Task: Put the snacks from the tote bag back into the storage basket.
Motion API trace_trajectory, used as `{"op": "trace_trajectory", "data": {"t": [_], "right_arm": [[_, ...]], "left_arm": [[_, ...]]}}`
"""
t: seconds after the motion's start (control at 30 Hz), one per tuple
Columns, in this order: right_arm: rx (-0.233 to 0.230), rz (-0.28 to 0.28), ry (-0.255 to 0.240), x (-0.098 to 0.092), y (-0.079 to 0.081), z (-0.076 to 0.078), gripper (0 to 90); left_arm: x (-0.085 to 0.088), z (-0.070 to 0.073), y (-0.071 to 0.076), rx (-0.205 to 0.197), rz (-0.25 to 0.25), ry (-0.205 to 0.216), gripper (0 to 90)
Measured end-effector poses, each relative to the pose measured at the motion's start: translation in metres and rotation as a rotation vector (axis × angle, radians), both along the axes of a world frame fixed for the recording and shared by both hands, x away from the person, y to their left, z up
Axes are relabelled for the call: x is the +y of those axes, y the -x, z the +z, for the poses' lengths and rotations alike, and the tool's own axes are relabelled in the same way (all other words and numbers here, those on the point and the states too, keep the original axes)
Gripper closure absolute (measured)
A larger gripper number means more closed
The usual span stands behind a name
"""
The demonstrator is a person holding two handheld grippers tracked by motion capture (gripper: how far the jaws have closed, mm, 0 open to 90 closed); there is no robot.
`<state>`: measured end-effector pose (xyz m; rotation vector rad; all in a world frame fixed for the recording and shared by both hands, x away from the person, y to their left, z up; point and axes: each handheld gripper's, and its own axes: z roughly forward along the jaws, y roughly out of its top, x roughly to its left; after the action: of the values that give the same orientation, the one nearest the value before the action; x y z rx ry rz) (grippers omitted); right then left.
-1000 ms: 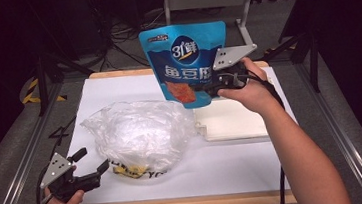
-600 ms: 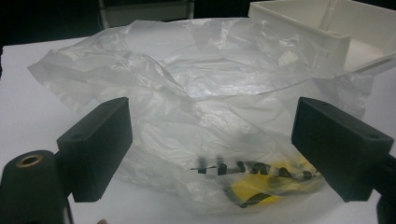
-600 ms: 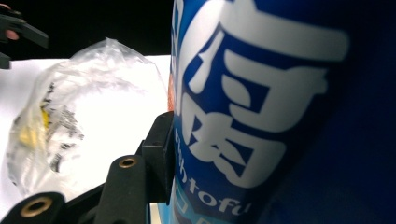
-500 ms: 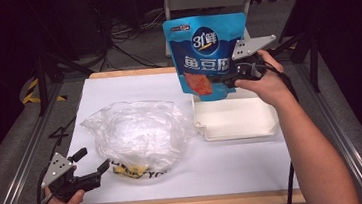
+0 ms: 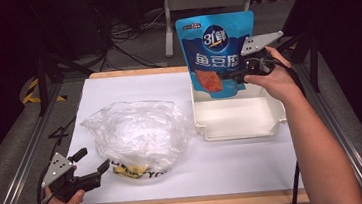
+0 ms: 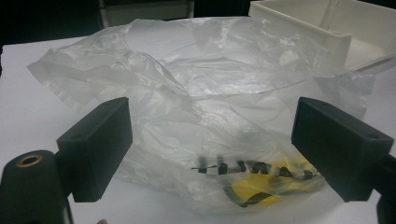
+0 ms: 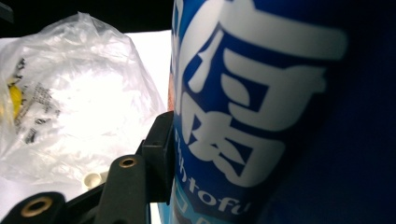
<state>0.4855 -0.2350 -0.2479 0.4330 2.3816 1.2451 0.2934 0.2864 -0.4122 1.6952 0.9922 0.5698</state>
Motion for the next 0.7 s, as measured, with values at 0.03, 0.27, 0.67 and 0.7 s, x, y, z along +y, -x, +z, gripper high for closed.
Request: {"op": "trace_trajectory", "data": {"t": [0.03, 0.27, 0.67, 0.7], "right_arm": [[0.002, -0.001, -0.002, -0.002, -0.001, -0.002, 52.4], [0.015, -0.020, -0.019, -0.012, -0.005, -0.017, 52.4], [0.060, -0.056, -0.022, -0.025, -0.015, -0.047, 52.3], [0.062, -0.056, -0.025, -0.026, -0.015, -0.050, 52.3]], "left_arm": [[0.000, 0.000, 0.000, 0.000, 0.000, 0.000, 13.4], [-0.004, 0.000, 0.001, -0.003, -0.020, -0.022, 13.2], [-0.004, 0.000, 0.000, 0.000, -0.019, -0.017, 13.1], [-0.004, 0.000, 0.001, 0.000, -0.021, -0.023, 13.1]]}}
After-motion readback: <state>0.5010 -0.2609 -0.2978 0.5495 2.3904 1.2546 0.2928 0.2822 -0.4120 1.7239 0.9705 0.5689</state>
